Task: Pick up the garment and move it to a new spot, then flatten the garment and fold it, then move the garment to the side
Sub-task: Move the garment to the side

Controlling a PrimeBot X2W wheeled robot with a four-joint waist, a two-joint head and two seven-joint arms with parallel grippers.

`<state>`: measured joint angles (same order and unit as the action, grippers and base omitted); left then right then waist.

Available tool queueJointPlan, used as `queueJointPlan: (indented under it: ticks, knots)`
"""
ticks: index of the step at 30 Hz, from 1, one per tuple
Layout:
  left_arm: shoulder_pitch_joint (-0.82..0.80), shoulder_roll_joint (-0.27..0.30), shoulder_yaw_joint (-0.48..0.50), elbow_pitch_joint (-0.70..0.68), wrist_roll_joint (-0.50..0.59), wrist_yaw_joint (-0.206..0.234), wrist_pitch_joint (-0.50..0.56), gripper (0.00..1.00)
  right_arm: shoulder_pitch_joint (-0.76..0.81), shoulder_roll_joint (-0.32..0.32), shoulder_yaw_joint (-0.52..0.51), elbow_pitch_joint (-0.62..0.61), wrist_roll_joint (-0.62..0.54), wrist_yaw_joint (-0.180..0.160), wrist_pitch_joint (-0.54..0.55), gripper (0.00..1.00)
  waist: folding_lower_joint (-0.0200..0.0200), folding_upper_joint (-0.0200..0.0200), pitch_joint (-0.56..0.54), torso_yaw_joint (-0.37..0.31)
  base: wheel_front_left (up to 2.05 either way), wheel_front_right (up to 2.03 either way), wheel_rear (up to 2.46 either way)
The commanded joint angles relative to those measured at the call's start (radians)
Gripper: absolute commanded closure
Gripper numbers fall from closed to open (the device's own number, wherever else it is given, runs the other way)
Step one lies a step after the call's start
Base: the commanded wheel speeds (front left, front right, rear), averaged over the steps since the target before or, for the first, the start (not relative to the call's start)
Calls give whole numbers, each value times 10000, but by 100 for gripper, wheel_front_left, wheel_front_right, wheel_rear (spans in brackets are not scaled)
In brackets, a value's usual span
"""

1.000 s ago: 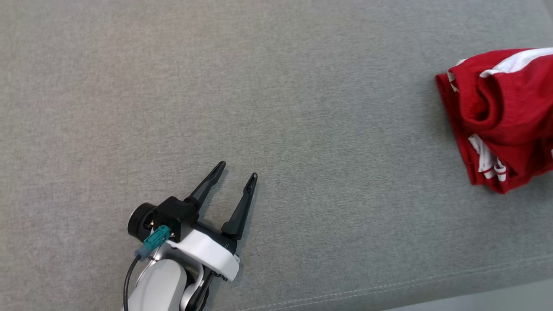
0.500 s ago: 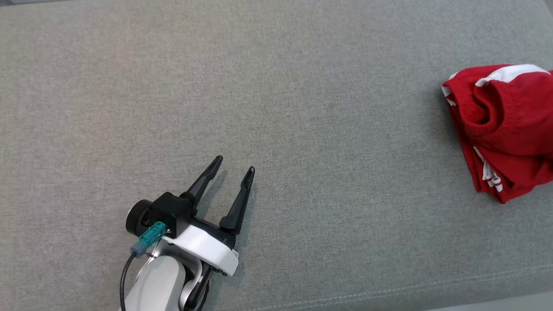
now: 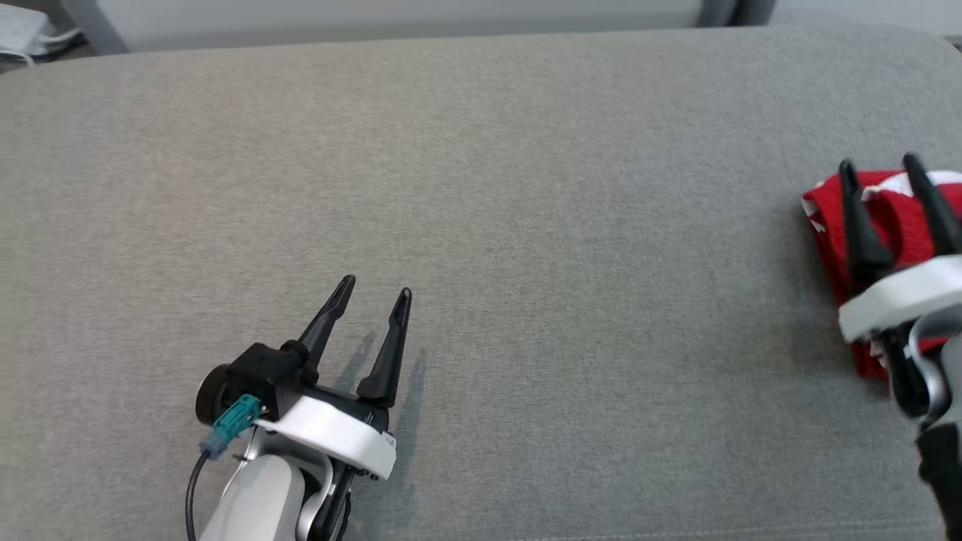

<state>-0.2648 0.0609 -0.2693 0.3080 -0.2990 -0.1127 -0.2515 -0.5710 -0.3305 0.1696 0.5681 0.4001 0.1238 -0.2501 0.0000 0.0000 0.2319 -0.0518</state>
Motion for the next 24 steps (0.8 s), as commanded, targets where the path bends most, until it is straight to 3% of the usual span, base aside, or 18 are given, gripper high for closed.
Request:
queueJointPlan:
  ticks: [1, 10, 24]
  knots:
    - [28, 71, 425, -264, 63, 83, -103, 0, 477, 32, -58, -477, -240, 69, -116, 0, 0, 0, -351, 354, 0, 0, 0]
    - [651, -11, 1034, -218, 261, 168, -103, 0, 2117, 874, -770, -1327, -1040, 69, -116, 0, 0, 0, -1093, 798, 0, 0, 0]
    - [1549, -82, 1742, -248, 789, 528, -103, 0, 3446, 1353, -979, -1866, -1364, 69, -116, 0, 0, 0, -1980, 743, 0, 0, 0]
